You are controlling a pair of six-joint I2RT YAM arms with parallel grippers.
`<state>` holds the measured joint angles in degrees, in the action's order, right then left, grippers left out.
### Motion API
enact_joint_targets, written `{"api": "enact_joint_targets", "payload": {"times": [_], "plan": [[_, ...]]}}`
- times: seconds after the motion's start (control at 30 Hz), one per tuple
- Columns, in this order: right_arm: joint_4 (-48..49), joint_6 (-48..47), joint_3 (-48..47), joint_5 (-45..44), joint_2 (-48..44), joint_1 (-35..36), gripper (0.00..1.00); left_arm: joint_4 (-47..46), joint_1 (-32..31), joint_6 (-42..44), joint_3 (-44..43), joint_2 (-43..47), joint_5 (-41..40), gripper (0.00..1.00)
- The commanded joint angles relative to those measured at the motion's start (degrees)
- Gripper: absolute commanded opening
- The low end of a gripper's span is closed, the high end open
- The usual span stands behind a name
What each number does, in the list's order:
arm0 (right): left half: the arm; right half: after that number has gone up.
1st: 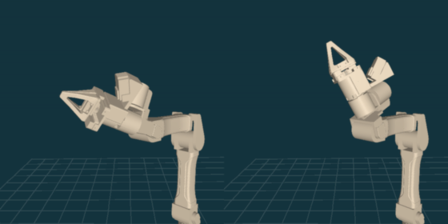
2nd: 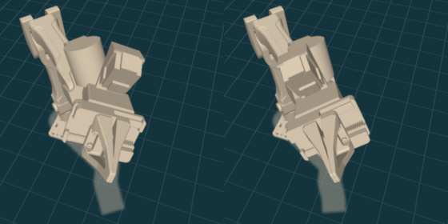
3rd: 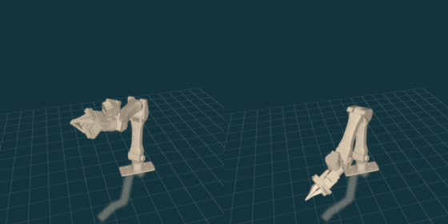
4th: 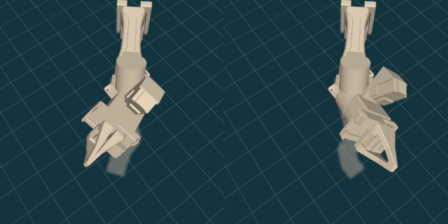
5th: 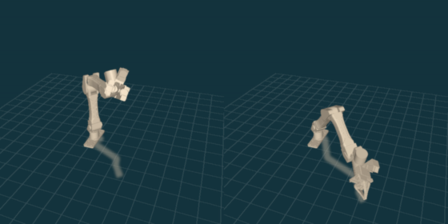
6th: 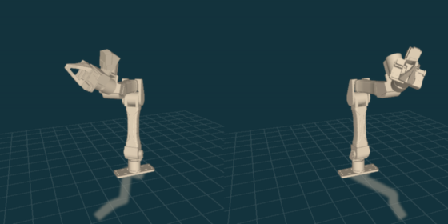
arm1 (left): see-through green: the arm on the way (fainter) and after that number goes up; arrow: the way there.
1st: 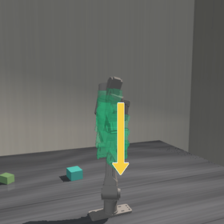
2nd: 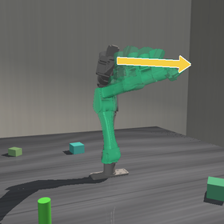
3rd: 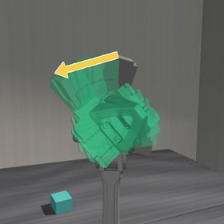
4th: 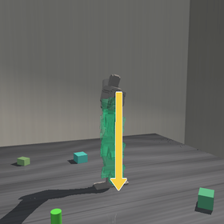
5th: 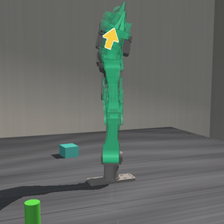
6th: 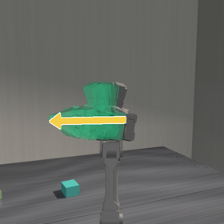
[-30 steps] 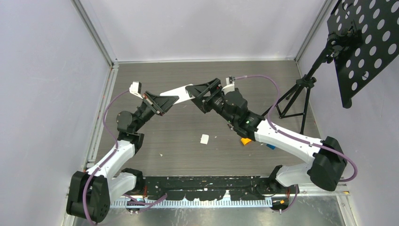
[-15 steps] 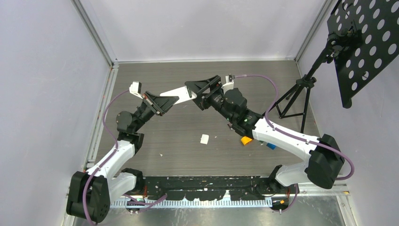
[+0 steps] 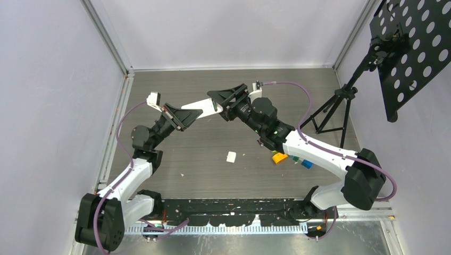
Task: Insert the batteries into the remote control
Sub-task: Load the battery into the remote control.
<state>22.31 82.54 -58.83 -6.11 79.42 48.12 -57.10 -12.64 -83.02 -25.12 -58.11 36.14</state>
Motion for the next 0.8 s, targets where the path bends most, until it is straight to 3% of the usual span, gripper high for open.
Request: {"api": "enact_joint_targets", "payload": {"times": [0.0, 0.3, 0.53, 0.6, 0.7, 0.77], "plan": [[2.9, 0.1, -2.1, 0.9, 0.3, -0.2, 0.60, -3.9, 0.1, 1.1, -0.5, 0.6, 0.7, 0.00], [3.2, 0.4, -1.3, 1.9, 0.6, -0.4, 0.32, -4.3, 0.1, -2.7, -1.2, 0.8, -0.5, 0.00], [5.4, -2.4, -1.4, 3.6, 1.4, -0.7, 0.20, -4.1, 0.1, -7.3, -3.9, 0.4, 0.4, 0.00], [6.5, -3.7, -1.4, 4.5, 1.6, -1.1, 0.27, -3.5, 0.1, -7.5, -4.0, 0.6, 0.4, 0.00], [8.3, -4.3, -0.8, 6.4, 1.5, -2.2, 0.58, -1.2, 0.1, -6.2, -3.9, 1.2, 0.6, 0.00], [9.8, -4.6, -0.1, 8.1, 1.2, -3.0, 0.66, 0.3, 0.1, -5.1, -3.7, 1.4, 0.6, 0.00]]}}
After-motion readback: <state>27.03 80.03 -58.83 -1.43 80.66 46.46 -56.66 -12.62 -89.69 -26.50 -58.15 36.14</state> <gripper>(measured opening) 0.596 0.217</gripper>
